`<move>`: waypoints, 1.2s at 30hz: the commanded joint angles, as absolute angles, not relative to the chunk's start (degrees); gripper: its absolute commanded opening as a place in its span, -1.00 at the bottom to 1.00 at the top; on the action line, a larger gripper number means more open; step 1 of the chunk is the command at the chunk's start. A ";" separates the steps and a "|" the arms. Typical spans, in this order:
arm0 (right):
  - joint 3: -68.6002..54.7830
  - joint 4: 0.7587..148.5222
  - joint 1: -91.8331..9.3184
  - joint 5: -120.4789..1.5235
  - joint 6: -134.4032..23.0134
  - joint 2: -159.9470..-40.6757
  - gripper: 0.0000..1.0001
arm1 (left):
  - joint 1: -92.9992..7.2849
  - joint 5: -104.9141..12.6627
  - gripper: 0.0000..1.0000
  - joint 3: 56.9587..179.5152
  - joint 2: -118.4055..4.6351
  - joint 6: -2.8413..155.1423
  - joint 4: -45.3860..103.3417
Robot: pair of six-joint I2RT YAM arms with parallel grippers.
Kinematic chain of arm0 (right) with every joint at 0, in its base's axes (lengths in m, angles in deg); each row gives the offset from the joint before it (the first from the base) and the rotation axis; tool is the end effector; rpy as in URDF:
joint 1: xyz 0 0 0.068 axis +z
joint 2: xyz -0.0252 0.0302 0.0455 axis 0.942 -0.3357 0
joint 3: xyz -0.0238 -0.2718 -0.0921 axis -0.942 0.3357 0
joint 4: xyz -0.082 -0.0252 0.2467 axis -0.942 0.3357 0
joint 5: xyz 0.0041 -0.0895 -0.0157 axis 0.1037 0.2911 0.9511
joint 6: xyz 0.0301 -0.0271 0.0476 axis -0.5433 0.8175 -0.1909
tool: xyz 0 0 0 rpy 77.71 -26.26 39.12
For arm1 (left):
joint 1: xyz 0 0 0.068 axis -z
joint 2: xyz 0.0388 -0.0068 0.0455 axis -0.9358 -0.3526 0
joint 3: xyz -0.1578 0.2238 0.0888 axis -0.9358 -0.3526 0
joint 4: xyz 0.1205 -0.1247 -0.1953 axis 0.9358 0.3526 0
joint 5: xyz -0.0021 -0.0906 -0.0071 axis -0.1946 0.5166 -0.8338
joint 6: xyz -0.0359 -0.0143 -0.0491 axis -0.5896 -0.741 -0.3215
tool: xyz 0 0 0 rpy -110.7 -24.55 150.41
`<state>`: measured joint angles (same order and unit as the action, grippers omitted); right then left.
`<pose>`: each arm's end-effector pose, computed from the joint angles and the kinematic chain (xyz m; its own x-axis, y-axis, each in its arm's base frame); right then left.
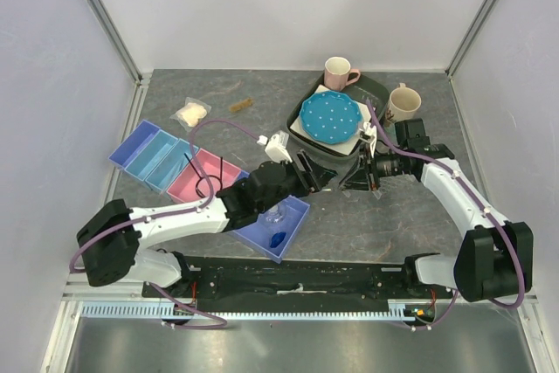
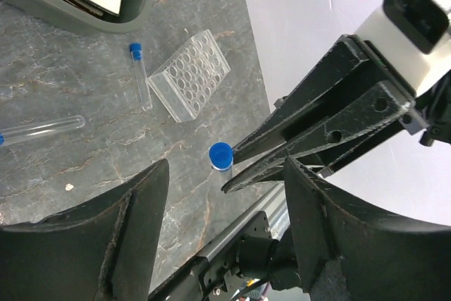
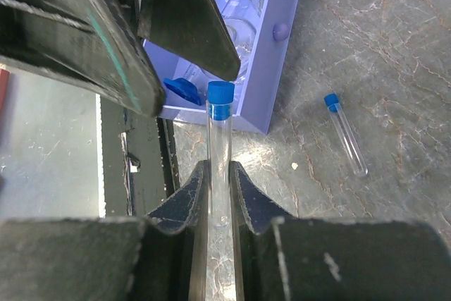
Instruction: Organize the chemistry lab equipment
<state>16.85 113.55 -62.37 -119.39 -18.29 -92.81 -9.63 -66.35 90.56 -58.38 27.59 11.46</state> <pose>0.2266 0.0762 0.2662 -0.4957 -0.2660 -0.8268 -0.8669 0.2099 0.4522 0.1663 -0.2652 0.2785 -0.6999 -0.4839 -0.5253 0.2731 0.4983 -0.8229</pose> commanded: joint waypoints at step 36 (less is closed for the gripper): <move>18.01 112.80 -64.41 -121.18 -13.46 -89.99 0.38 | -8.36 -69.95 -0.96 93.89 -62.96 31.91 11.56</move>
